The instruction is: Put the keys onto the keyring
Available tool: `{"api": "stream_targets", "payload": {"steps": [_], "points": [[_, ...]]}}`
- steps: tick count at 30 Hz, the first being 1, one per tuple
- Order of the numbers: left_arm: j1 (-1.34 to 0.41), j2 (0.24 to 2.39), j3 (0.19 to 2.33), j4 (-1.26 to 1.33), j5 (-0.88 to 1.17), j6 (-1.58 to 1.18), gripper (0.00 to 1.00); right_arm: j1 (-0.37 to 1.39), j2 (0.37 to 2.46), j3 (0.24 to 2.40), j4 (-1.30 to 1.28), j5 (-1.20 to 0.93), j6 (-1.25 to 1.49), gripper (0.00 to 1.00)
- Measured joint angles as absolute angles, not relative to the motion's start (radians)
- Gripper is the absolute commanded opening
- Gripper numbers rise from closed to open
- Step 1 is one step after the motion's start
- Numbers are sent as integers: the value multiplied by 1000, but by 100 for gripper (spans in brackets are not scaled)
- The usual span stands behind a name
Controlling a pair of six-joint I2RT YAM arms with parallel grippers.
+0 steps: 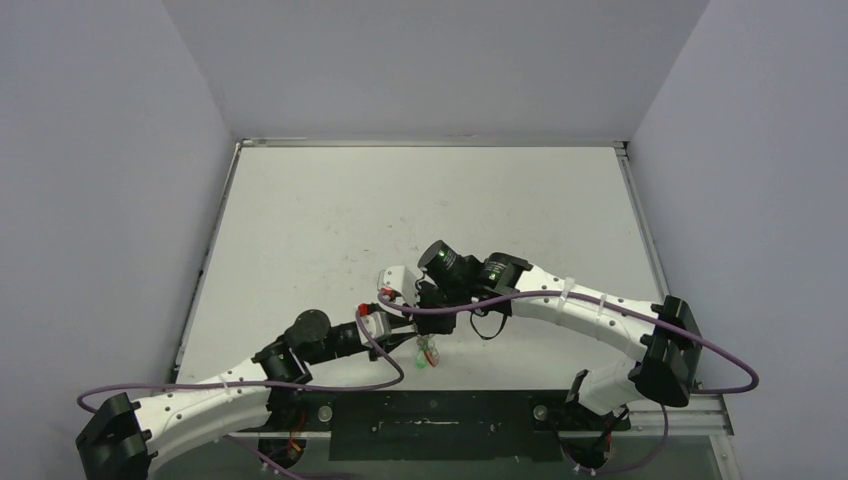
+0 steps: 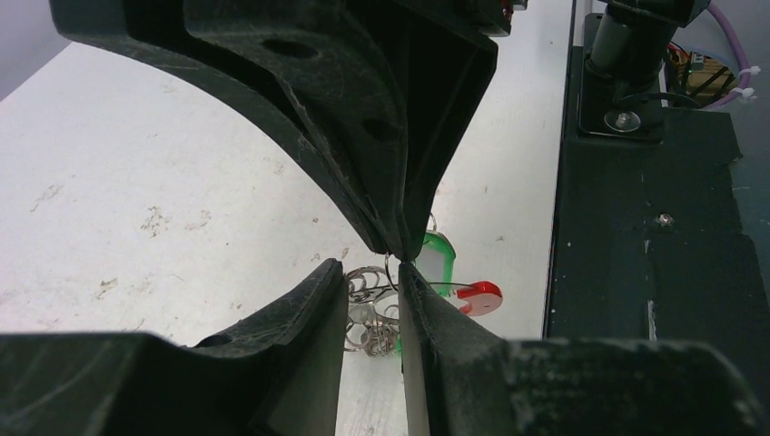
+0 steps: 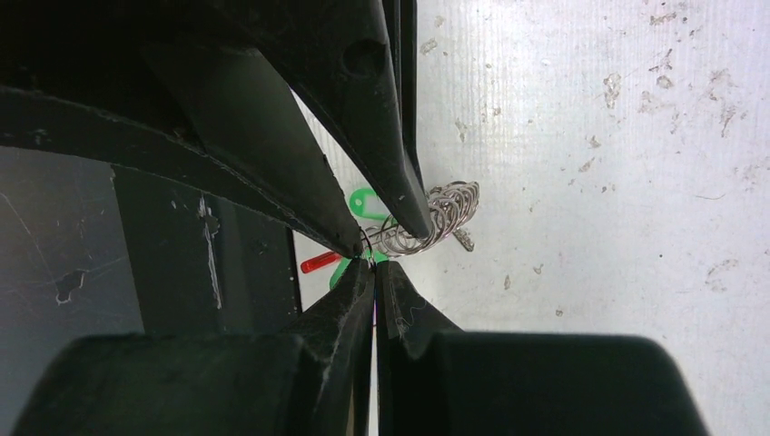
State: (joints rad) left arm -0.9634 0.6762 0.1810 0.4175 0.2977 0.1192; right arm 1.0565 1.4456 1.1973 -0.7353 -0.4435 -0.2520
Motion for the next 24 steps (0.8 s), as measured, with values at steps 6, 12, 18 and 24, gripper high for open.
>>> {"api": "stream_targets", "payload": {"steps": [6, 12, 18, 24], "points": [[-963, 677, 181, 422, 307, 116, 25, 1065, 1446, 1213, -734, -431, -249, 0], [-964, 676, 181, 422, 321, 113, 12, 1076, 1446, 1219, -735, -419, -249, 0], [-967, 675, 181, 419, 327, 116, 2, 1082, 1446, 1223, -737, -400, -250, 0], [-967, 673, 182, 411, 330, 117, 0, 1083, 1446, 1223, -738, -393, -250, 0]]}}
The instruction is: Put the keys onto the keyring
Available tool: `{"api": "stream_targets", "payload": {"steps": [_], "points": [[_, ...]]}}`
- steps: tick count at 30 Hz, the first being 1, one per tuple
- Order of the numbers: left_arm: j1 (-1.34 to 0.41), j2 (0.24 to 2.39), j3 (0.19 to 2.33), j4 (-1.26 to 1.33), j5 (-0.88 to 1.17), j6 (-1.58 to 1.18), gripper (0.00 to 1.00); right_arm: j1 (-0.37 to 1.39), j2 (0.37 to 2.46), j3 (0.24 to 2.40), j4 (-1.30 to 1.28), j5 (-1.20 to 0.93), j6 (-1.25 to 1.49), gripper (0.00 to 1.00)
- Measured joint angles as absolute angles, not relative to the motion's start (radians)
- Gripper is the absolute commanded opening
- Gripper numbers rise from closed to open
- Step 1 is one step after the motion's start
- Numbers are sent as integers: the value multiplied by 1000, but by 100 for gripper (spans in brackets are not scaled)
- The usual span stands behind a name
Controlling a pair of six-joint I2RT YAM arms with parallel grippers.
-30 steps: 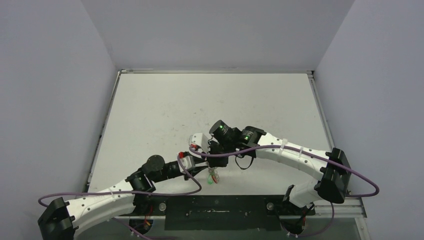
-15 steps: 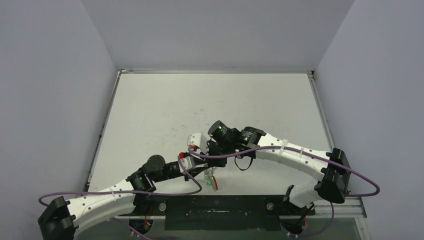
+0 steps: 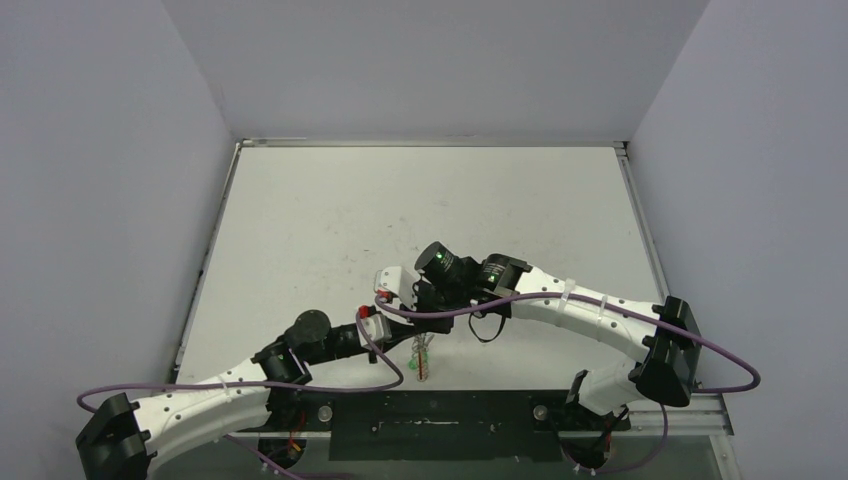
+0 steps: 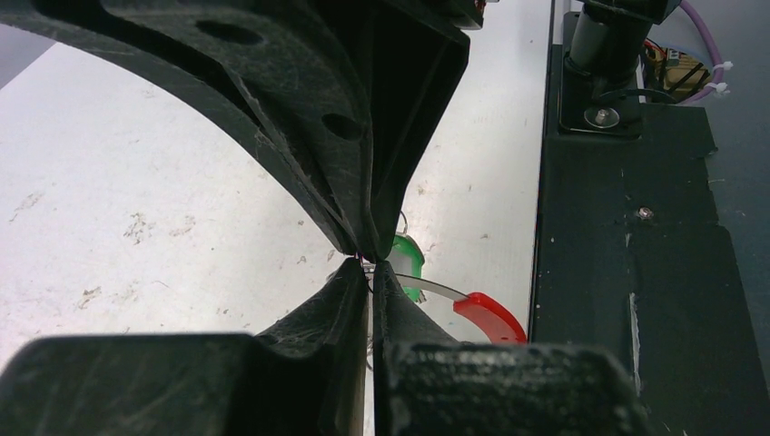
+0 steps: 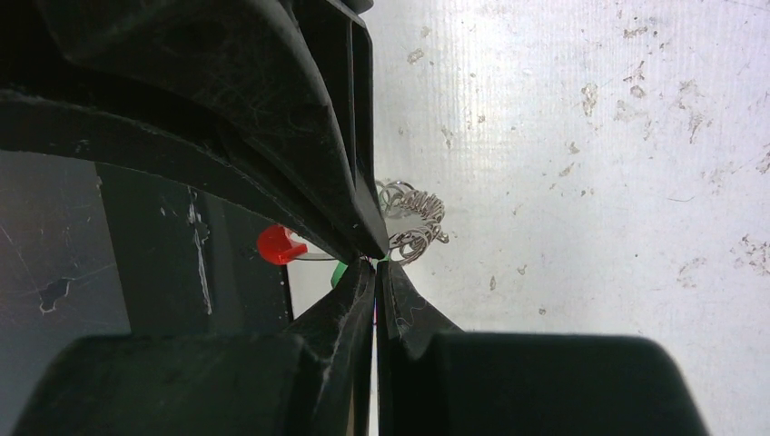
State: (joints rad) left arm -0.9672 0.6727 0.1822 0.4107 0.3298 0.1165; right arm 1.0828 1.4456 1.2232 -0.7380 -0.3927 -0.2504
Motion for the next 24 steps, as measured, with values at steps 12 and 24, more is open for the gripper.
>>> {"api": "stream_targets", "payload": {"steps": [12, 24], "points": [[-967, 670, 200, 375, 324, 137, 16, 1089, 1445, 1229, -738, -393, -250, 0], [-966, 666, 204, 358, 319, 149, 0, 1089, 1445, 1235, -749, -399, -251, 0]]}}
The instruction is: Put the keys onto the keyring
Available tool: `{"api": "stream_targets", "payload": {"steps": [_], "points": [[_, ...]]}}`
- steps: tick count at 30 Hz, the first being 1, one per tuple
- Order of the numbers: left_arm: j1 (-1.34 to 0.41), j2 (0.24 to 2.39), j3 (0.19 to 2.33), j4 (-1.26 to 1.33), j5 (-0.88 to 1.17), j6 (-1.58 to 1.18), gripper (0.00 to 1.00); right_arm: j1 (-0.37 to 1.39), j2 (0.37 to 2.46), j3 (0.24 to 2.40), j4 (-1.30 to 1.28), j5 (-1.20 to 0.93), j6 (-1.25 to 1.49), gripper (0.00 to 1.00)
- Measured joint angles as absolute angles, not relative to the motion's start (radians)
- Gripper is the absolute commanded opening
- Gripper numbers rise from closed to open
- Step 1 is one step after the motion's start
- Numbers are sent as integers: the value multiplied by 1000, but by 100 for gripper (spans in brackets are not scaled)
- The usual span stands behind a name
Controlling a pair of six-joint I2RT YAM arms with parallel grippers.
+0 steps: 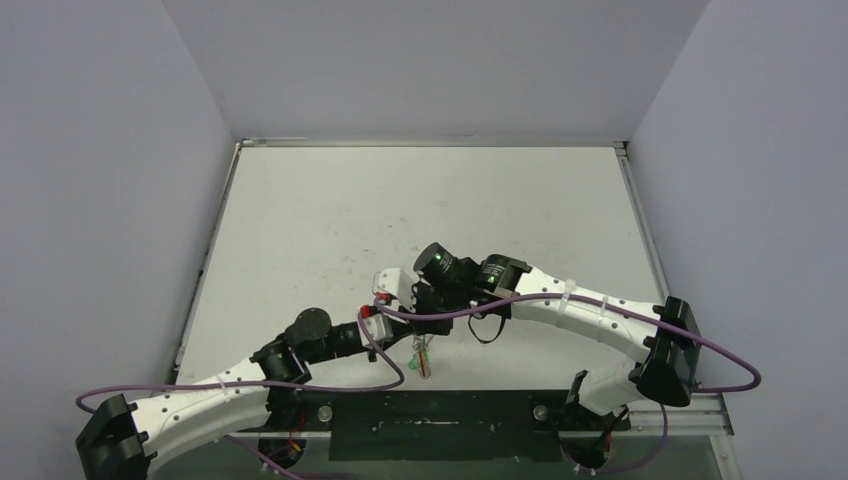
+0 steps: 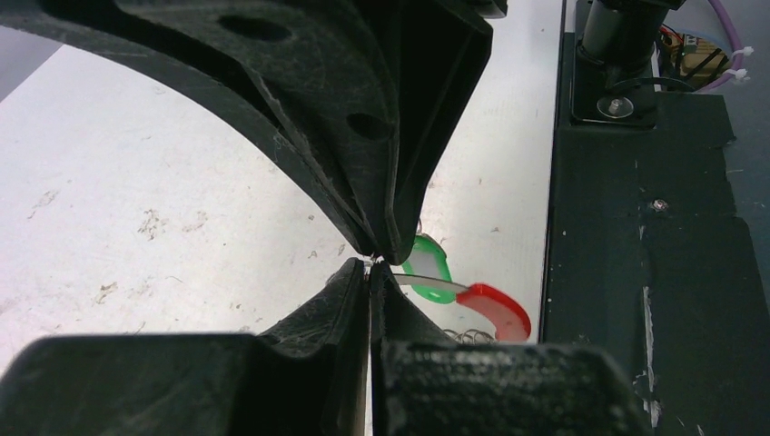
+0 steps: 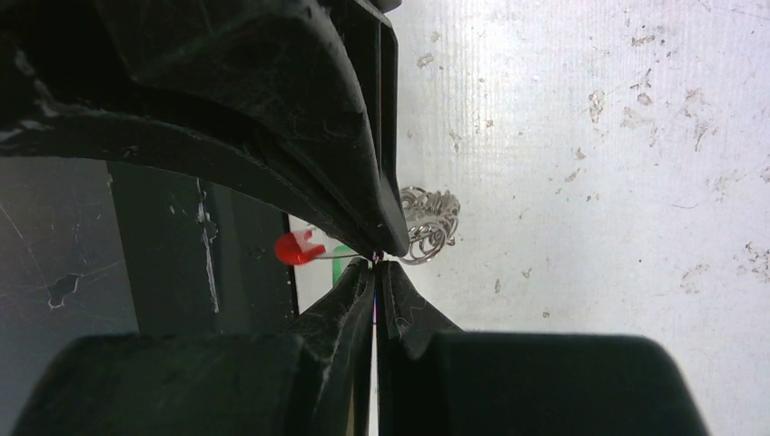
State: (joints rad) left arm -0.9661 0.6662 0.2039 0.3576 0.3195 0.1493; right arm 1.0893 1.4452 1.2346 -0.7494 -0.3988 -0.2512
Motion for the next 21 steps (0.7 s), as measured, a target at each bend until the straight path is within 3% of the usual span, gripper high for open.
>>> {"api": "stream_targets", "payload": {"steps": [3, 7, 10, 21], "points": [[-966, 667, 205, 357, 319, 150, 0, 1089, 1446, 1235, -749, -398, -252, 0], [-966, 667, 205, 361, 319, 147, 0, 1089, 1445, 1235, -744, -396, -251, 31], [-966, 665, 197, 376, 309, 134, 0, 1085, 1442, 1231, -710, -391, -243, 43], [-967, 617, 106, 529, 259, 58, 0, 884, 1253, 1030, -453, -545, -160, 46]]}}
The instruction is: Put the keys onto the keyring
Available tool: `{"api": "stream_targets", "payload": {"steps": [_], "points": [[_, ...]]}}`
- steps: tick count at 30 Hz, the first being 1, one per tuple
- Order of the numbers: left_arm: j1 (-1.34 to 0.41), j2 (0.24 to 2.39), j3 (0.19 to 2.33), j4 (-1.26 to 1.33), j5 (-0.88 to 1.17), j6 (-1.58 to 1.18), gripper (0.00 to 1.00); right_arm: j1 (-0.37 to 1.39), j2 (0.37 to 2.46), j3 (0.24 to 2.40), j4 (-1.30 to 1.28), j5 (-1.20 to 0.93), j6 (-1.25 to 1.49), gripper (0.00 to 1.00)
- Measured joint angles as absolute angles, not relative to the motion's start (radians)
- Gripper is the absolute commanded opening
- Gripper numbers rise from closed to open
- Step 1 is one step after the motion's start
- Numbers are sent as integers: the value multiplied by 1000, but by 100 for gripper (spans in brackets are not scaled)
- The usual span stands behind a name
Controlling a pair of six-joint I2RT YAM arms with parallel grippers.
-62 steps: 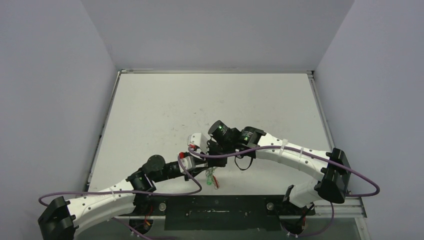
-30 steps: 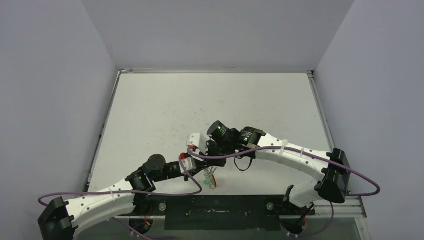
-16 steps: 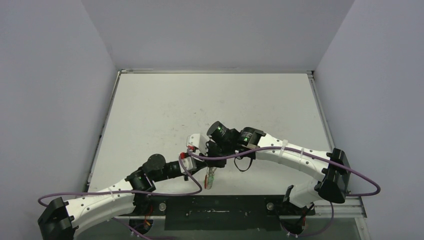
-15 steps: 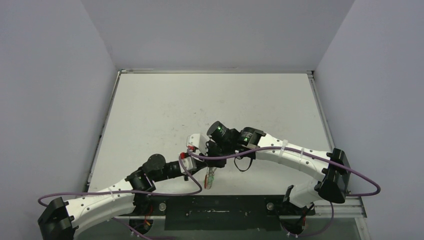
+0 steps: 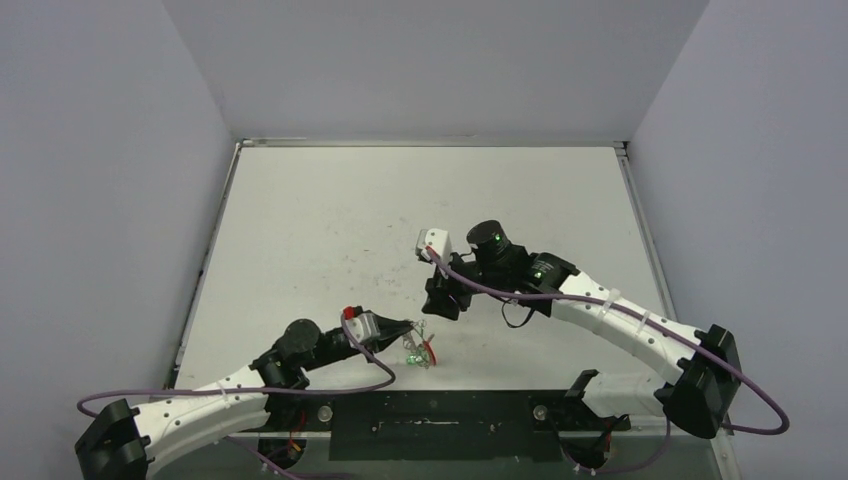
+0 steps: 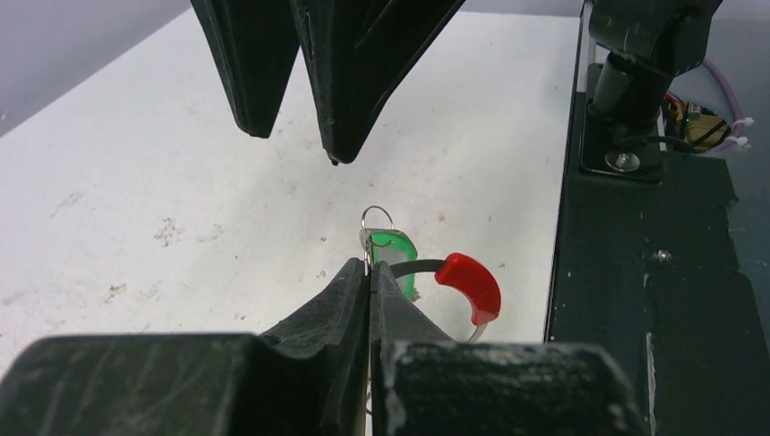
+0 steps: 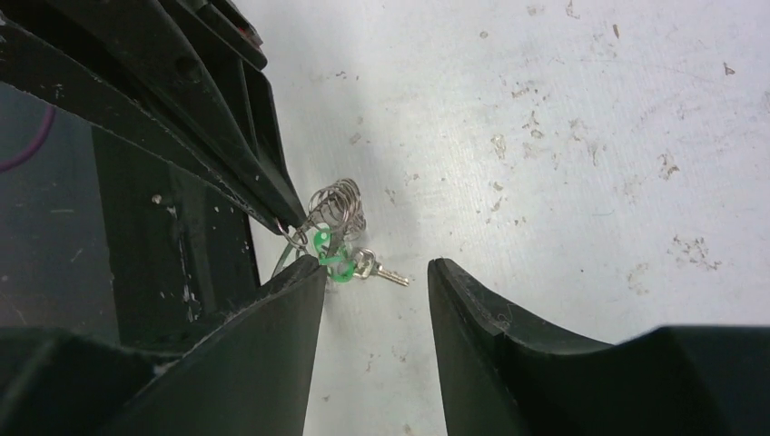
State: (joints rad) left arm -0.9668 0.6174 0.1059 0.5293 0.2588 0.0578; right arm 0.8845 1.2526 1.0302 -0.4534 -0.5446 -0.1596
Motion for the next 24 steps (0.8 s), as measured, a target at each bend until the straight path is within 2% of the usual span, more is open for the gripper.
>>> {"api": "stream_targets", "payload": {"steps": [5, 11, 13, 16, 19, 24], "points": [[-967, 600, 88, 591, 263, 56, 0, 856, 1241, 984, -379, -641, -102, 43], [-967, 580, 87, 612, 270, 56, 0, 856, 1242, 953, -343, -724, -52, 33], [-967, 575, 87, 611, 270, 56, 0, 856, 1244, 953, -338, -739, -42, 26], [-967, 568, 86, 611, 270, 56, 0, 856, 1247, 952, -337, -752, -35, 10], [-967, 560, 86, 610, 270, 57, 0, 855, 1251, 951, -337, -762, -30, 1], [-967, 548, 86, 608, 270, 57, 0, 849, 1256, 951, -338, -776, -28, 0]]}}
